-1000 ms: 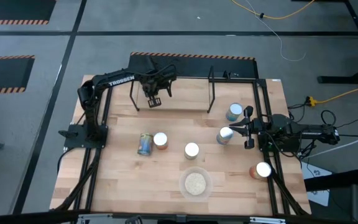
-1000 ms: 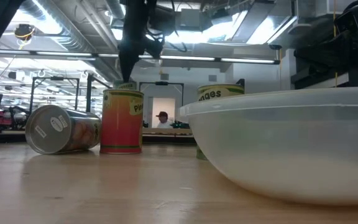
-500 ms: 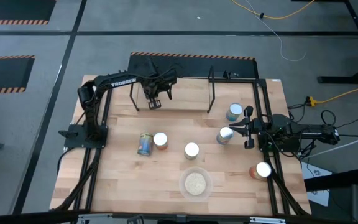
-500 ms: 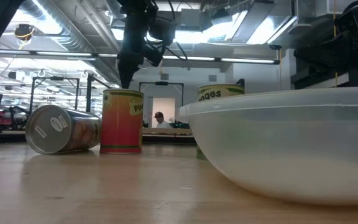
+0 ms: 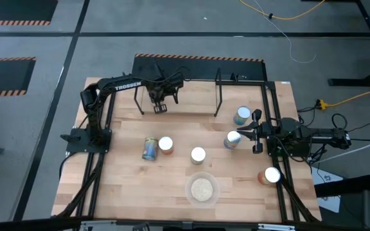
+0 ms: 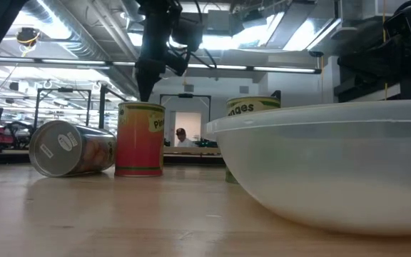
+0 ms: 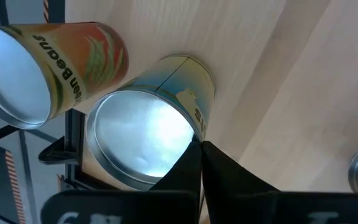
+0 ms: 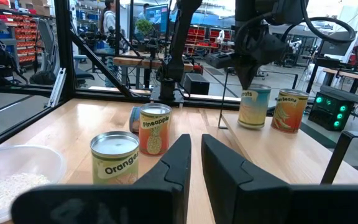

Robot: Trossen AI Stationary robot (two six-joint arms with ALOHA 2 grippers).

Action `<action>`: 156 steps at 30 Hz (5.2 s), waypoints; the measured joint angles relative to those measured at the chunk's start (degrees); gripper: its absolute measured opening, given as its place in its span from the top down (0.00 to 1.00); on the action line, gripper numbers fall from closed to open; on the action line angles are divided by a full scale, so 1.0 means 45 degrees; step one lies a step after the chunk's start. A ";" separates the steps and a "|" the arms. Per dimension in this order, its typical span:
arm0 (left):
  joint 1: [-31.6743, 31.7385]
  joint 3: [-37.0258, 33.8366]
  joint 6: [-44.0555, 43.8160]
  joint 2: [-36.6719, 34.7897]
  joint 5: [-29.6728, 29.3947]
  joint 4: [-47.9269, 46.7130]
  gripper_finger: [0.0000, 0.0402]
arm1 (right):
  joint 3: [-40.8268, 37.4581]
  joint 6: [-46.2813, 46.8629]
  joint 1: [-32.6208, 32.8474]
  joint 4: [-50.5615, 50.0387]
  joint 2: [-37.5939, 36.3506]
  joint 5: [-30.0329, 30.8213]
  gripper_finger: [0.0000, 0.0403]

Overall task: Pick and place cans onto a shelf
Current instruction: Put the canned carrots on the shelf, then put the canned corn on the shelf

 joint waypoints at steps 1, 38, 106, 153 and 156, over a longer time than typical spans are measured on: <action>-0.0031 0.0000 0.0000 0.0000 0.0003 -0.0007 1.00 | 0.0000 0.0000 0.0000 0.0000 0.0000 -0.0004 0.89; -0.0111 0.0000 -0.0010 0.0000 -0.0005 0.0022 0.88 | -0.0001 0.0005 -0.0002 -0.0002 0.0000 0.0000 0.89; -0.7416 -1.1270 -0.1886 -0.5688 -0.1126 1.7682 0.89 | 0.5859 0.4354 -0.0012 -0.4473 0.0403 0.2081 0.50; -0.7435 -1.1439 -0.1608 -0.5683 -0.1045 1.8455 0.89 | 0.9839 1.2721 0.5114 -1.2140 0.9067 -0.3798 0.49; -0.7435 -1.1438 -0.1613 -0.5683 -0.1044 1.8455 0.89 | 0.9839 1.3162 0.6057 -1.2150 0.9512 -0.3381 0.49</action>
